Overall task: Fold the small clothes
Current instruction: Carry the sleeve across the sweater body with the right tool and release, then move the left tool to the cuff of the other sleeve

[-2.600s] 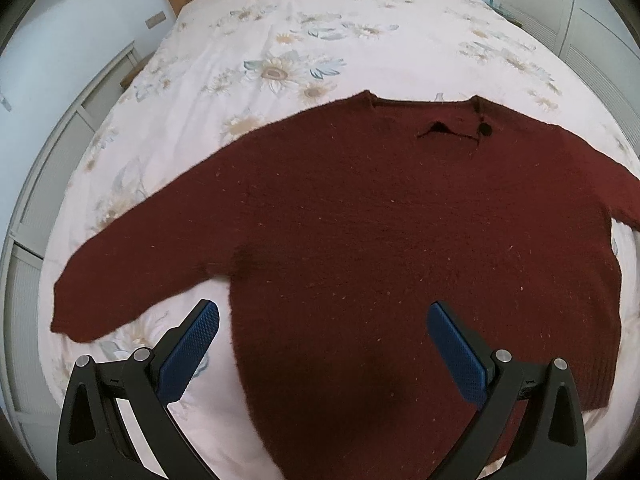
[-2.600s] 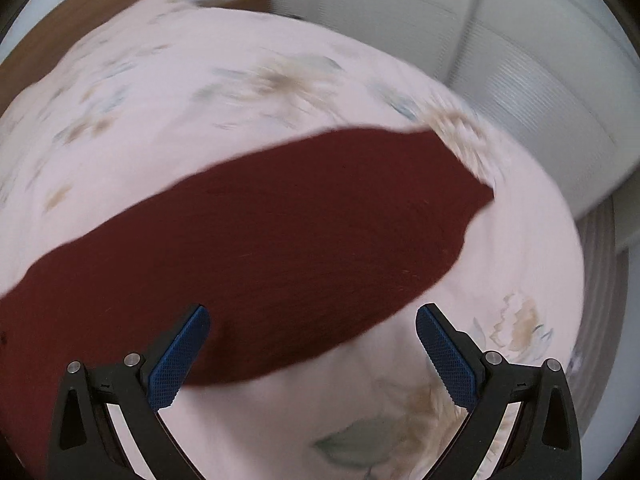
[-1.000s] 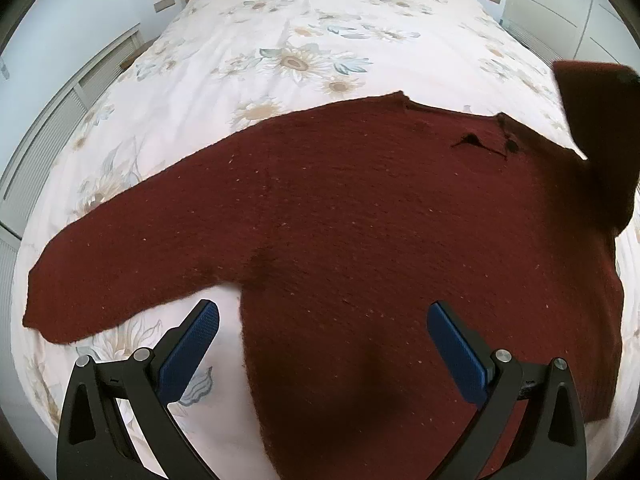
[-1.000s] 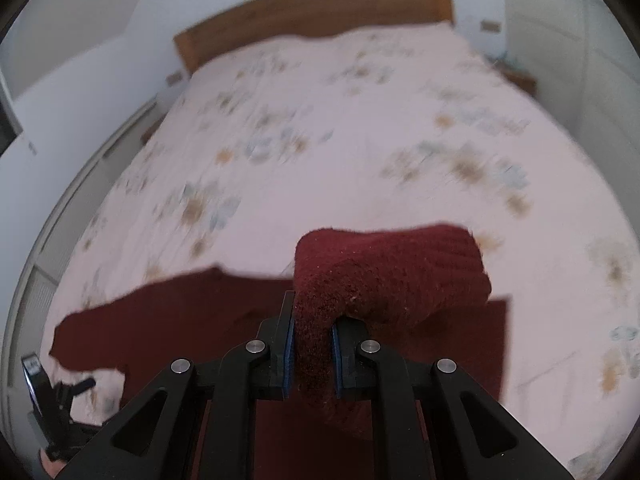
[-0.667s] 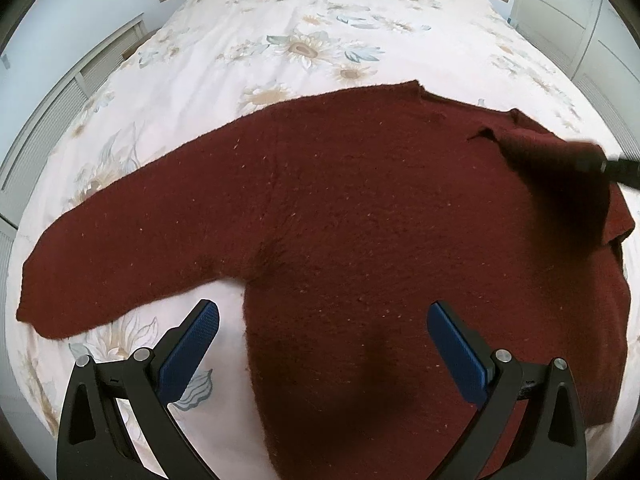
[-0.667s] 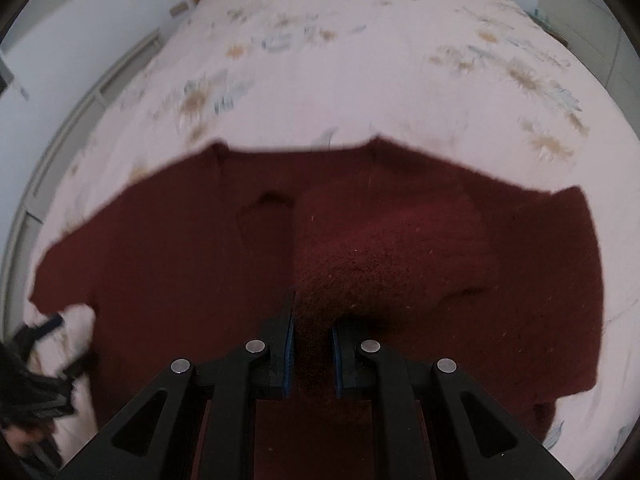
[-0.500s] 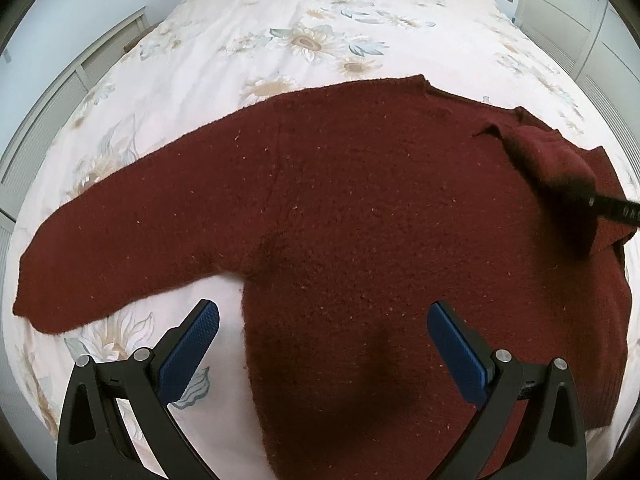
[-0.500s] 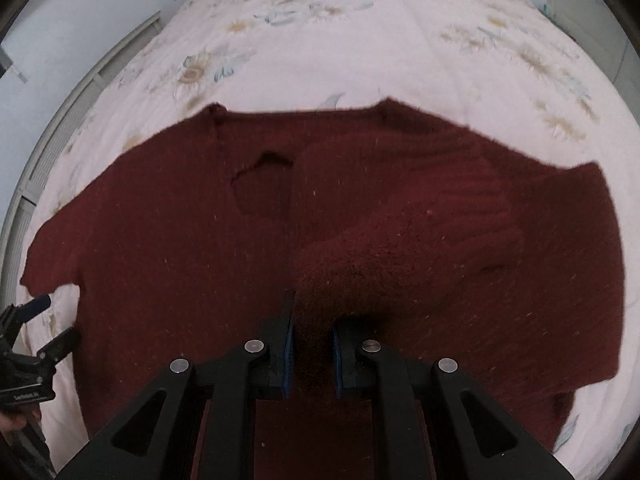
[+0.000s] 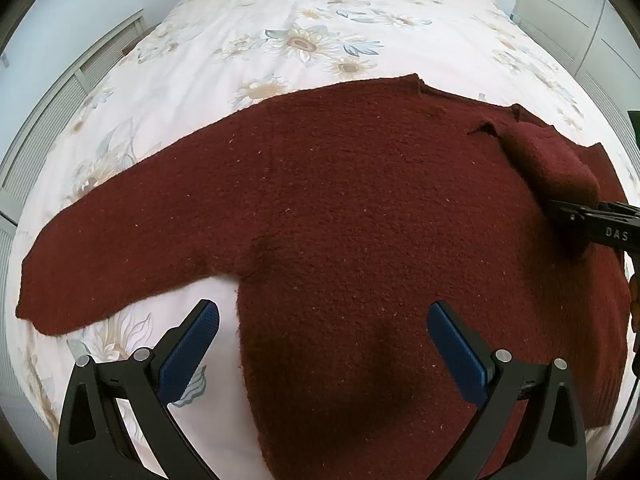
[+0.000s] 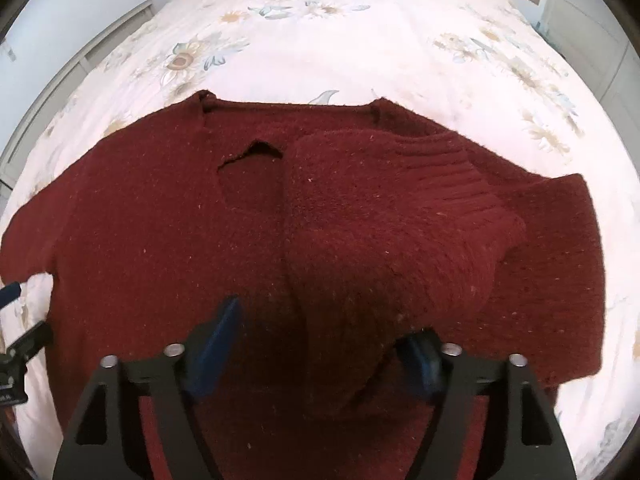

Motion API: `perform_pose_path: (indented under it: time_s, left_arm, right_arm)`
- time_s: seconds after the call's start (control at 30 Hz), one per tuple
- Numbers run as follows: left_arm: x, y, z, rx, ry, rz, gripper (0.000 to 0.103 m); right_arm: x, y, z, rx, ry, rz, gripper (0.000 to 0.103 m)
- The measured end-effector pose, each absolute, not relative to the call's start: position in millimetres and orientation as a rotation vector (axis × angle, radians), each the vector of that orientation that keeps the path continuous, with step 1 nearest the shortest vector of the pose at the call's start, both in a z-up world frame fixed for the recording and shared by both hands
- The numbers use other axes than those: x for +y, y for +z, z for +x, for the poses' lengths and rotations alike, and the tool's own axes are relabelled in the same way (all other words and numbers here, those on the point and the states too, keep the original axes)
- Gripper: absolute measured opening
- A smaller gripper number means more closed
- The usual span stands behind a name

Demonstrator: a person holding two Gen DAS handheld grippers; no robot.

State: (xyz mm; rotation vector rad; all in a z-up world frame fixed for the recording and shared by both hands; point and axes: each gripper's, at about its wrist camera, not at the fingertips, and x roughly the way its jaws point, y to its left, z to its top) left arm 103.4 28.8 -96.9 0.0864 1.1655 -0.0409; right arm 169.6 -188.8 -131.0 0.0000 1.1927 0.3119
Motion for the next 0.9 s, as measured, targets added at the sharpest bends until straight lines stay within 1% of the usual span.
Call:
perform_pose_path:
  time_s: [0.23, 0.4, 0.67, 0.9]
  left_arm:
    - [26, -89, 103, 1.153, -0.039, 0.104, 0.102]
    - [18, -88, 104, 1.153, -0.062, 0.118, 0.102]
    - [-18, -87, 116, 1.156, -0.151, 0.166, 0.102]
    - [-73, -78, 136, 1.117, -0.218, 0.239, 0.102]
  right_arm:
    - [-209, -112, 158, 1.171, 0.327, -0.015, 0.084]
    - [-246, -101, 141, 1.142, 0.293, 0.0, 0.085]
    - [-315, -116, 125, 1.158, 0.15, 0.08, 0.085]
    - [-362, -131, 107, 1.171, 0.064, 0.153, 0.085]
